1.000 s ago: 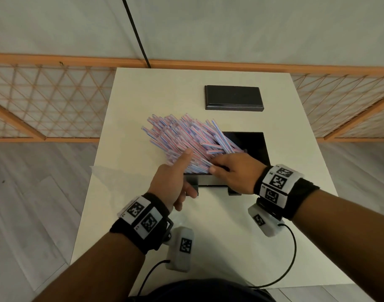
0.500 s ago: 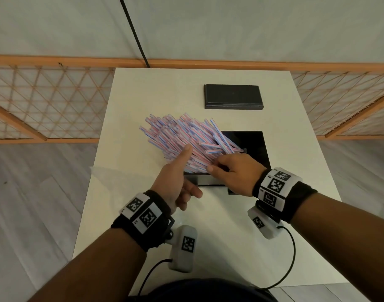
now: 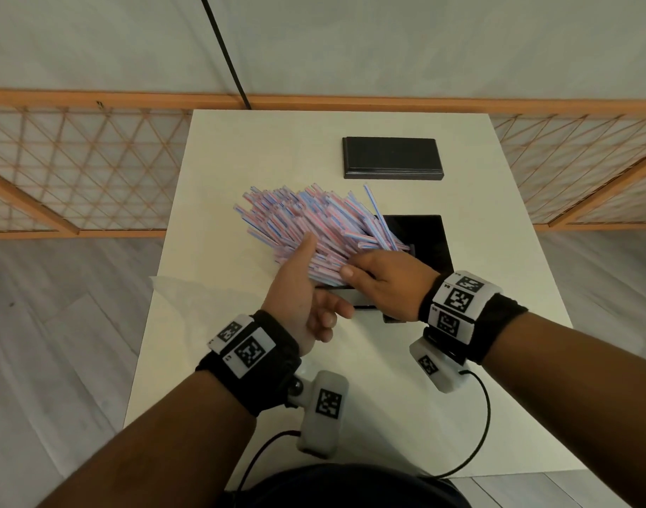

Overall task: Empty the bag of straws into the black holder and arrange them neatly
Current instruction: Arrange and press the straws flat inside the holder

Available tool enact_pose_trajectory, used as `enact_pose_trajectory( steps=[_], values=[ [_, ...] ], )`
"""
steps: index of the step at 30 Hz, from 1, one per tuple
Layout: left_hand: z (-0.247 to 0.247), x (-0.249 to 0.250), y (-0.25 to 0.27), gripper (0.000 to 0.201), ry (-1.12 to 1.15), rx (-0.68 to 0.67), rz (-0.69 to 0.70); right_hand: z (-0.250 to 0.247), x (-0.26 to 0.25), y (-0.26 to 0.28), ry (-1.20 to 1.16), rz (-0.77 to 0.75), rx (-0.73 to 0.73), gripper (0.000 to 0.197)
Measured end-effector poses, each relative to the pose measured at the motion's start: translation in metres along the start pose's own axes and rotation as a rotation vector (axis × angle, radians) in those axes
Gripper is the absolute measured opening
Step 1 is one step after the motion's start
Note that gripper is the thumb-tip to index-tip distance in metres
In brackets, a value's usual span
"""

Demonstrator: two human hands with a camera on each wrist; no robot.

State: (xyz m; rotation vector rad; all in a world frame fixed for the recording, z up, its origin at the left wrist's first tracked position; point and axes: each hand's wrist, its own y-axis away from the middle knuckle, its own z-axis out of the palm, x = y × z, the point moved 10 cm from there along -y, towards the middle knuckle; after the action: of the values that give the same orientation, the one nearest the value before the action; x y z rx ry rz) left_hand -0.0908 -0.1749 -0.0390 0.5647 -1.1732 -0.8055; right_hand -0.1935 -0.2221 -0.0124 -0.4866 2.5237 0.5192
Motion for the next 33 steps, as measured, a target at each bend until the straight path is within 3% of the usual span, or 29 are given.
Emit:
enact_pose_trajectory(
  steps=[2, 4, 8, 9, 11, 13, 16, 19, 21, 24, 29, 33],
  values=[
    [-0.001, -0.001, 0.001, 0.079, -0.049, 0.042, -0.003, 0.009, 0.008, -0.001, 0.054, 0.073, -0.08, 0.053],
    [-0.008, 0.012, 0.007, 0.075, -0.226, 0.135, 0.089, 0.013, 0.014, 0.0, 0.078, 0.099, -0.108, 0.057],
    [-0.027, 0.076, 0.052, 0.073, -0.98, 0.503, 0.607, 0.008, 0.021, 0.002, 0.091, 0.107, -0.091, 0.045],
    [-0.034, 0.087, 0.065, 0.068, -1.047, 0.612, 0.711, 0.006, 0.021, 0.004, 0.101, 0.102, -0.091, 0.043],
    [-0.054, 0.096, 0.079, 0.054, -0.91, 0.736, 0.799, 0.001, 0.019, 0.008, 0.103, 0.085, -0.061, 0.038],
    [-0.073, 0.091, 0.068, 0.056, -0.735, 0.732, 0.731, -0.014, 0.017, 0.014, 0.091, 0.088, 0.053, 0.033],
    [-0.078, 0.069, 0.038, 0.058, -0.628, 0.579, 0.496, -0.045, 0.034, 0.027, 0.186, 0.237, 0.214, 0.038],
    [-0.069, 0.059, 0.025, 0.054, -0.593, 0.494, 0.463, -0.055, 0.052, 0.029, 0.208, 0.35, 0.179, 0.035],
    [-0.061, 0.058, 0.022, 0.05, -0.584, 0.476, 0.484, -0.046, 0.051, 0.021, 0.15, 0.292, 0.109, 0.033],
    [-0.057, 0.057, 0.019, 0.05, -0.559, 0.469, 0.498, -0.028, 0.038, 0.011, 0.133, 0.202, 0.008, 0.044],
    [-0.056, 0.056, 0.019, 0.052, -0.545, 0.447, 0.495, -0.029, 0.009, 0.012, 0.155, 0.046, 0.056, 0.048],
    [-0.055, 0.055, 0.018, 0.05, -0.571, 0.438, 0.509, -0.024, 0.005, 0.01, 0.119, 0.009, 0.029, 0.052]
  ],
)
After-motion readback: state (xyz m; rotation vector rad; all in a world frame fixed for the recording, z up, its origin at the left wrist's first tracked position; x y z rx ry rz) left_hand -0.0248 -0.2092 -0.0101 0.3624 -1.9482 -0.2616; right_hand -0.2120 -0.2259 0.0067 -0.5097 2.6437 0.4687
